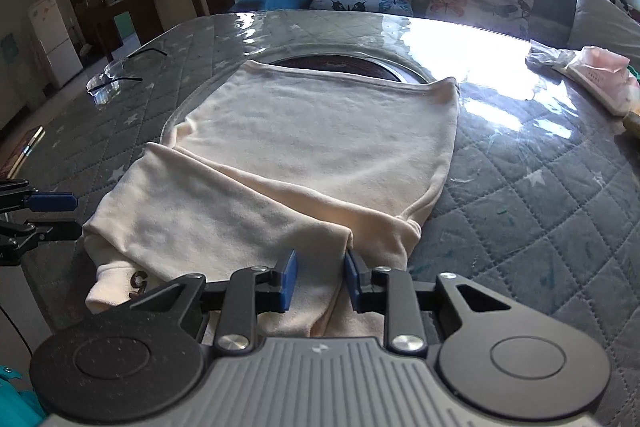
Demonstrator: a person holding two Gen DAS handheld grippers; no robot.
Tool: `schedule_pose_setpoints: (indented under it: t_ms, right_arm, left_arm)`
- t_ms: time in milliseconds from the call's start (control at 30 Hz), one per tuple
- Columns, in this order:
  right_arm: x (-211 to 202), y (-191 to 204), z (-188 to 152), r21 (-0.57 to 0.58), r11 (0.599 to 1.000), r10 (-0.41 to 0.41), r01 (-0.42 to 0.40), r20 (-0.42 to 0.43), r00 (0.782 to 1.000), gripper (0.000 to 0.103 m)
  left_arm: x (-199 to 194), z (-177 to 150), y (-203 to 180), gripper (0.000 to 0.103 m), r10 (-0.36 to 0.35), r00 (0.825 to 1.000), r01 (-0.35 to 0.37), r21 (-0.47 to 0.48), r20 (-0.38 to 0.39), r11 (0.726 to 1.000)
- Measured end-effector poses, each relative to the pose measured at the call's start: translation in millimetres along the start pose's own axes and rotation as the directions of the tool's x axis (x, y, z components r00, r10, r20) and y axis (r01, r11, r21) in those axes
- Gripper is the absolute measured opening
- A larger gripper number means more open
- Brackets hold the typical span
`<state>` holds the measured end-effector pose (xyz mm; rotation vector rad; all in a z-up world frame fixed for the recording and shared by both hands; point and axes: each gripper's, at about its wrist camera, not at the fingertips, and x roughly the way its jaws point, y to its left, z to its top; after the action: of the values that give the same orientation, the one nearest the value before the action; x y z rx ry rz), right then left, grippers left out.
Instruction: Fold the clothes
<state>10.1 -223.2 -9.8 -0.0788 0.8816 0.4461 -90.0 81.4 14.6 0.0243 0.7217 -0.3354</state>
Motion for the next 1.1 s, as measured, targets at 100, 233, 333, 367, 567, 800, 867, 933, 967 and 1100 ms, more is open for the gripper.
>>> schedule_pose_setpoints:
  t_ms: [100,233,333,367,567,800,867,933,967,1100]
  right_arm:
    - [1,1,0,-0.009,1.000,-0.011,0.011,-0.001,1.000,0.020]
    - [1,2,1,-0.019,0.999,-0.028,0.028,0.003,1.000,0.011]
    - [1,2,1,-0.030,0.999,-0.029,0.029,0.001,1.000,0.009]
    - [1,2,1,-0.034,0.999,-0.029,0.029,0.000,1.000,0.010]
    - [2,-1,1,-0.027,0.999,-0.027,0.027,0.006,1.000,0.011]
    - [-16,10,8,-0.107,0.988,-0.099,0.109,0.089,0.991,0.001]
    - [-24,12,13,-0.121,0.983,-0.123,0.138,0.125,0.984,0.001]
    - [-26,10,16,-0.112,0.983,-0.127,0.143,0.136,0.983,0.001]
    - [-26,8,16,-0.105,0.985,-0.121,0.136,0.132,0.984,0.001]
    - [-17,3,11,-0.073,0.995,-0.064,0.070,0.085,0.994,0.006]
  left_arm:
    - [2,-3,-6,0.048,-0.011,1.000,0.011,0.032,0.002,0.999]
    - [7,-5,-9,0.048,0.004,1.000,-0.004,0.054,-0.005,0.999]
    - [8,-5,-10,0.045,0.002,1.000,-0.002,0.059,-0.004,0.998]
    - [8,-6,-11,0.041,0.002,1.000,-0.002,0.063,-0.003,0.998]
    - [8,-6,-13,0.021,-0.011,1.000,0.011,0.075,-0.002,0.997]
    - [7,-7,-17,0.011,0.001,1.000,0.000,0.089,-0.003,0.996]
    - [7,-8,-16,0.009,0.006,1.000,-0.006,0.089,-0.006,0.996]
    - [7,-9,-14,0.009,0.009,1.000,-0.008,0.080,-0.010,0.997]
    - [6,-8,-13,0.009,0.007,1.000,-0.007,0.075,-0.010,0.997]
    - [0,-5,-15,0.011,-0.009,1.000,0.008,0.081,0.012,0.997]
